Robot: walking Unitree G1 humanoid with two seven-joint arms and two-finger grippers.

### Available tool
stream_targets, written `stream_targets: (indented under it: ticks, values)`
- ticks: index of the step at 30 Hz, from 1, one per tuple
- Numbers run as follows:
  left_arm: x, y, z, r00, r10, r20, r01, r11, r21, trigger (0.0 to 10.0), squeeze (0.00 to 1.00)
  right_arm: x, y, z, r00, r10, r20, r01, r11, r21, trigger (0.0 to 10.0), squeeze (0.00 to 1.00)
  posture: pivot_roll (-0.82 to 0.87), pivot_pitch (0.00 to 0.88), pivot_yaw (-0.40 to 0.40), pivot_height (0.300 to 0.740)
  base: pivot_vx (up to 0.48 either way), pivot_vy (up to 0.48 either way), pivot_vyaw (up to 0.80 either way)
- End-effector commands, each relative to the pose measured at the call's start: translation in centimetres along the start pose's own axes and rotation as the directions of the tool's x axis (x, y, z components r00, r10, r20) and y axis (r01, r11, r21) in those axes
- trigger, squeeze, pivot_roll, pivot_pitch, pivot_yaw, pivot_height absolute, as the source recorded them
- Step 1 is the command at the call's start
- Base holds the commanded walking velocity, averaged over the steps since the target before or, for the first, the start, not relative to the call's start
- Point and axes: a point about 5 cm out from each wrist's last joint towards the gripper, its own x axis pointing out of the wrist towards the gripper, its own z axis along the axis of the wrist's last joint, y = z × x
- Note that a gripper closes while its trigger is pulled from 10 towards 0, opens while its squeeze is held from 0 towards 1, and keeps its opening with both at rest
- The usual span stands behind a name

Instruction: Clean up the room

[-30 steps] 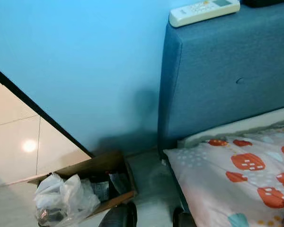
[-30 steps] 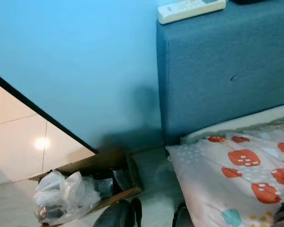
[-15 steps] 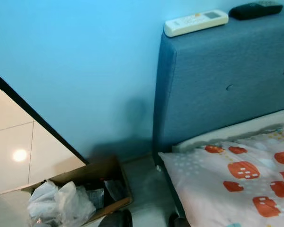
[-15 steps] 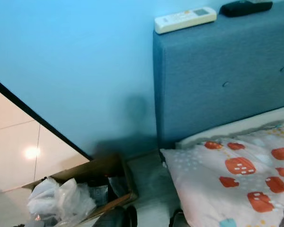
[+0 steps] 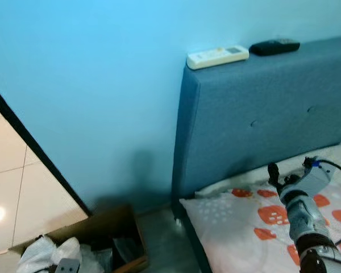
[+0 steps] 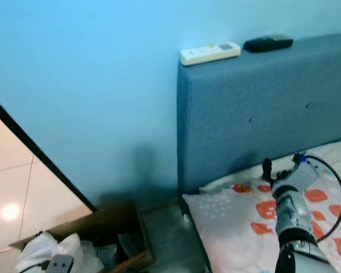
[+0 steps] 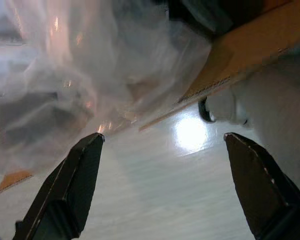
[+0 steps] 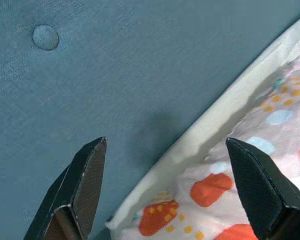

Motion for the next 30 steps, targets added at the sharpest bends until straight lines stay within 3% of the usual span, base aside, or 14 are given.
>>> stream_targets:
  ticks: [1,5,8,12,25,26,27,29,30]
  values:
    - [0.1,-0.9,-0.5,0.999,-0.015,-0.032,0.014,1.0,-0.006,10.0,0.0,-0.1,-0.4,-0.7,0.998,-0.03,-0.061,0.023,0.995,-0.101,10.0,0.0,0.12,0.056,-0.012,0.683,0.0,0.0,0.0]
    - [0.3,-1.0,-0.2,0.999,-0.015,-0.035,0.015,1.0,-0.005,10.0,0.0,-0.1,-0.7,-0.8,0.994,-0.051,-0.098,0.025,0.969,-0.245,10.0,0.0,0.12,0.041,-0.013,0.668,0.0,0.0,0.0]
    - [0.3,-1.0,-0.2,0.999,-0.012,-0.04,0.012,1.0,-0.004,10.0,0.0,-0.1,-0.8,-0.8,0.992,-0.052,-0.111,0.017,0.955,-0.296,10.0,0.0,0.12,0.035,-0.015,0.663,0.0,0.0,0.0]
    - [0.3,-1.1,-0.3,0.999,-0.008,-0.047,0.008,1.0,-0.007,10.0,0.0,-0.1,-0.8,-0.9,0.988,-0.065,-0.14,0.001,0.91,-0.414,10.0,0.0,0.13,0.029,-0.017,0.648,0.0,0.0,0.0]
    - [0.3,-1.3,-0.5,0.998,-0.01,-0.059,0.009,1.0,-0.01,10.0,0.0,0.3,1.1,-1.3,0.985,0.001,-0.175,-0.097,0.838,-0.537,10.0,0.0,0.13,0.033,-0.022,0.613,0.0,0.0,0.0]
    - [0.3,-1.4,-0.5,0.998,-0.01,-0.059,0.01,1.0,-0.008,10.0,0.0,0.4,1.5,-1.3,0.983,0.014,-0.186,-0.126,0.787,-0.605,10.0,0.0,0.13,0.035,-0.022,0.603,0.0,0.0,0.0]
    - [0.3,-1.4,-0.5,0.998,-0.01,-0.059,0.01,1.0,-0.008,10.0,0.0,0.4,1.5,-1.3,0.983,0.014,-0.186,-0.126,0.787,-0.605,10.0,0.0,0.13,0.035,-0.022,0.603,0.0,0.0,0.0]
    - [0.3,-1.3,-0.4,0.998,-0.01,-0.055,0.01,1.0,-0.005,10.0,0.0,0.4,1.7,-1.3,0.981,0.009,-0.194,-0.14,0.725,-0.674,10.0,0.0,0.13,0.037,-0.024,0.588,0.0,0.0,0.0]
    - [0.3,-1.3,-0.4,0.998,-0.01,-0.055,0.01,1.0,-0.005,10.0,0.0,0.4,1.7,-1.3,0.981,0.009,-0.194,-0.14,0.725,-0.674,10.0,0.0,0.13,0.037,-0.024,0.588,0.0,0.0,0.0]
